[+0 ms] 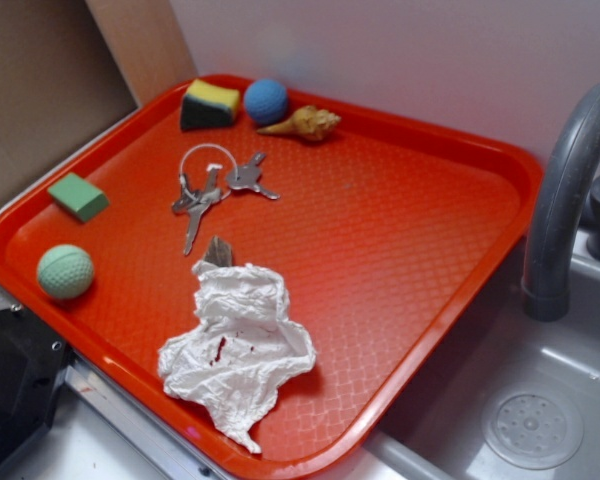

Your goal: Grab the green ball.

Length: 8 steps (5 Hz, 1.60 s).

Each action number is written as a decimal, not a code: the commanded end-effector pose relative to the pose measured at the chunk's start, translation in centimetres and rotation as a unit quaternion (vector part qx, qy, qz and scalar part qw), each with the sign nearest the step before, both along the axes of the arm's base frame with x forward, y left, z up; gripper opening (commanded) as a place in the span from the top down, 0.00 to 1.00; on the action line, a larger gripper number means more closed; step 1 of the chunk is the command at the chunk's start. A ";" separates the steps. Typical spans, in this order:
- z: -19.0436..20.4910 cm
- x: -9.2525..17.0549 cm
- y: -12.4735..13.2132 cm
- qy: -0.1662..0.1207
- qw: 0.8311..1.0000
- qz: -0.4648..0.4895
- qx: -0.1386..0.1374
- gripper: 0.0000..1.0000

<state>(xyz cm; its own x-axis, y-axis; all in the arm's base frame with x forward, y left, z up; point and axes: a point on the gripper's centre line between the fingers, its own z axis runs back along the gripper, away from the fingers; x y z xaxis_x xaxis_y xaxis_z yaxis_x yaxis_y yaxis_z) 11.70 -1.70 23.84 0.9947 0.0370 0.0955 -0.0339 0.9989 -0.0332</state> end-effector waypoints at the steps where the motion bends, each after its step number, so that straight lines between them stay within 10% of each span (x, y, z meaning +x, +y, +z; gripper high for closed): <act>1: 0.0 0.0 0.0 0.000 1.000 0.000 0.000 0.00; 3: -7.1 1.0 1.5 0.069 0.997 0.011 0.038 0.00; 4: -4.2 0.1 0.7 0.017 1.000 -0.008 0.003 0.00; 8: -17.8 0.8 4.4 0.070 0.993 -0.066 0.063 0.00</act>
<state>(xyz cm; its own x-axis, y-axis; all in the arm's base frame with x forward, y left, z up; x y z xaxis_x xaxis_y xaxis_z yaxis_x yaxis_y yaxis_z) 12.38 2.58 5.59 0.9932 -0.0952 -0.0672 0.1005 0.9917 0.0803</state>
